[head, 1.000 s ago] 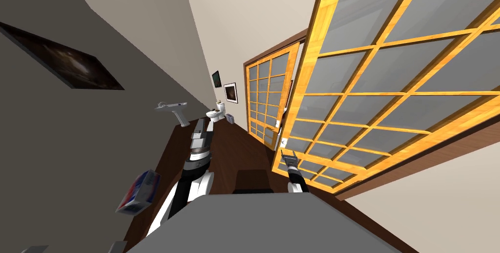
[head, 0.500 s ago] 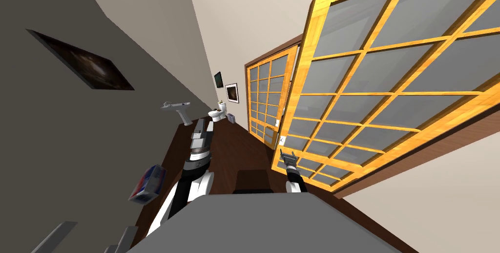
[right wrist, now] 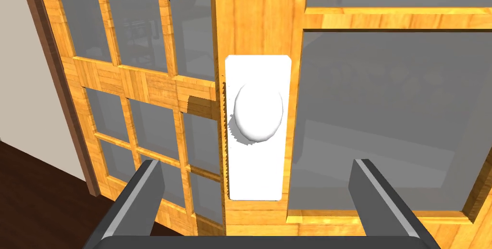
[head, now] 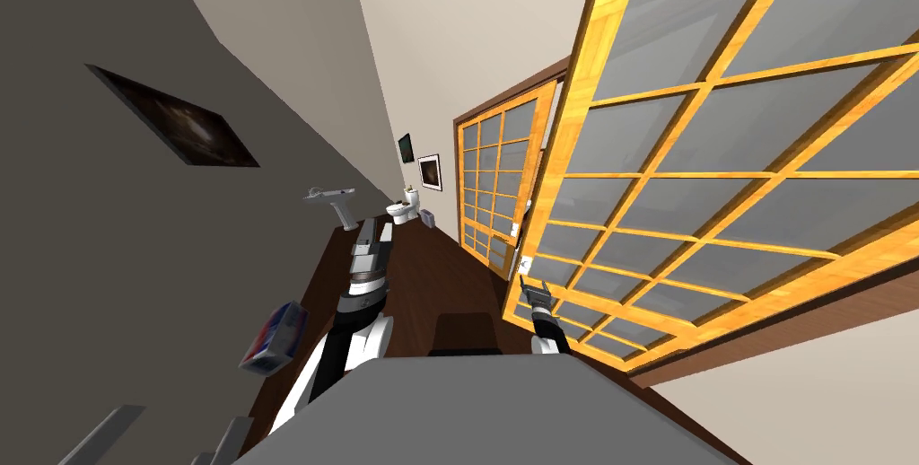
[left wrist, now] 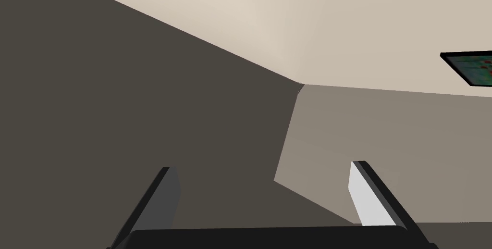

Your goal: Pull the door open

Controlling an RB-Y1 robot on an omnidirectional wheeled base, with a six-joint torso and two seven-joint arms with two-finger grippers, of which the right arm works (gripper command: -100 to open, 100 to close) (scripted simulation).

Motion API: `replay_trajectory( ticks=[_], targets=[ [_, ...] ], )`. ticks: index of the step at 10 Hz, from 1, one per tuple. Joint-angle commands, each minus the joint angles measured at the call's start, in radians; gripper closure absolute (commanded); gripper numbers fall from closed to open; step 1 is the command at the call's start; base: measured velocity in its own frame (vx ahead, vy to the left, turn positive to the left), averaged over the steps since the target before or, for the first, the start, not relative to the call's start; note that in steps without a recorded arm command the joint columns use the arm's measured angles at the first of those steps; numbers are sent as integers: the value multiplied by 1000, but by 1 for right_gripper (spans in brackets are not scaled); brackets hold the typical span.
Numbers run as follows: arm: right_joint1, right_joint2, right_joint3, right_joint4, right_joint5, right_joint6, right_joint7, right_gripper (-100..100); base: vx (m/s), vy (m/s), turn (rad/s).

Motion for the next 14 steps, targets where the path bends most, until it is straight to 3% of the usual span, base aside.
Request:
replay_trajectory(
  ticks=[1, 5, 6, 7, 12, 14],
  targets=[
    [-3, -15, 0, 30, -1, -18, -30, -100, 165, 6, 81],
    [25, -78, -15, 55, -15, -42, -102, -100, 220, -29, 113],
    [21, -70, -12, 54, -13, -39, -93, -100, 115, 2, -10],
    [21, -70, -12, 54, -13, -39, -93, 100, -27, 2, -2],
    [21, -70, -12, 54, -13, -39, -93, 100, -20, -3, 2],
    [31, -86, 16, 43, 0, -40, -117, 100, -158, -39, 76]
  ],
)
